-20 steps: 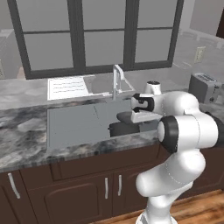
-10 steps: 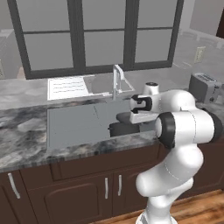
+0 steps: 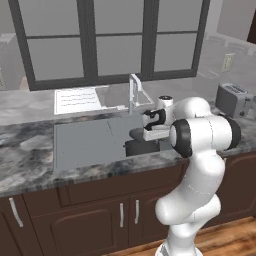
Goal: Move the pot and pan from the stove into the sink.
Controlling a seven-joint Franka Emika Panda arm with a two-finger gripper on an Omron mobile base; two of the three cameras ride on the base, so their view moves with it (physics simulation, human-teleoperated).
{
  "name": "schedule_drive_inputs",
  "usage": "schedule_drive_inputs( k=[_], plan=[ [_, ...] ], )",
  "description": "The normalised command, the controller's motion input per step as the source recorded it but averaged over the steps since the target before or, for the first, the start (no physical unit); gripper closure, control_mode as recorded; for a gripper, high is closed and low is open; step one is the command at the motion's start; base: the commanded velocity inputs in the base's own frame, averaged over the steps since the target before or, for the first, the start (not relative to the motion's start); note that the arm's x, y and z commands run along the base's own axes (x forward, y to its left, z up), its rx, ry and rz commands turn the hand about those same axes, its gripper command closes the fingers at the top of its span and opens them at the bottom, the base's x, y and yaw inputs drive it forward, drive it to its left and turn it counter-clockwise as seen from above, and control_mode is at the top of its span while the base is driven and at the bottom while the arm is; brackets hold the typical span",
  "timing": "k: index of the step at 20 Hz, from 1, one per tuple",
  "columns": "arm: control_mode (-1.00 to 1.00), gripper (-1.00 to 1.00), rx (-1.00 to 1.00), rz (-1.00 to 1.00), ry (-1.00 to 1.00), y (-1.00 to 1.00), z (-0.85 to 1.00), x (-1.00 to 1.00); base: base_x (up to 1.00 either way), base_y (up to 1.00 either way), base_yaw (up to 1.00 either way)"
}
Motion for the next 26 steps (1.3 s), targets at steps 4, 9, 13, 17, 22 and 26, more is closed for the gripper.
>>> schedule_drive_inputs(
  k=[4,9,13,17,22,26],
  plan=[
    [-1.00,1.00,-0.01,0.00,0.04,0.13,-0.12,0.51,0.00,0.00,0.00],
    [-1.00,1.00,-0.01,0.00,0.04,0.05,-0.22,0.40,0.00,0.00,0.00],
    [-1.00,1.00,-0.01,0.00,0.00,0.00,-0.09,0.07,0.00,0.00,0.00],
    [-1.00,1.00,0.00,0.00,0.01,0.00,-0.01,0.00,0.00,0.00,0.00],
    [-1.00,1.00,-0.04,0.03,0.03,0.02,-0.32,-0.03,0.00,0.00,0.00],
    [-1.00,1.00,-0.02,0.02,0.00,0.03,-0.19,-0.02,0.00,0.00,0.00]
  ],
)
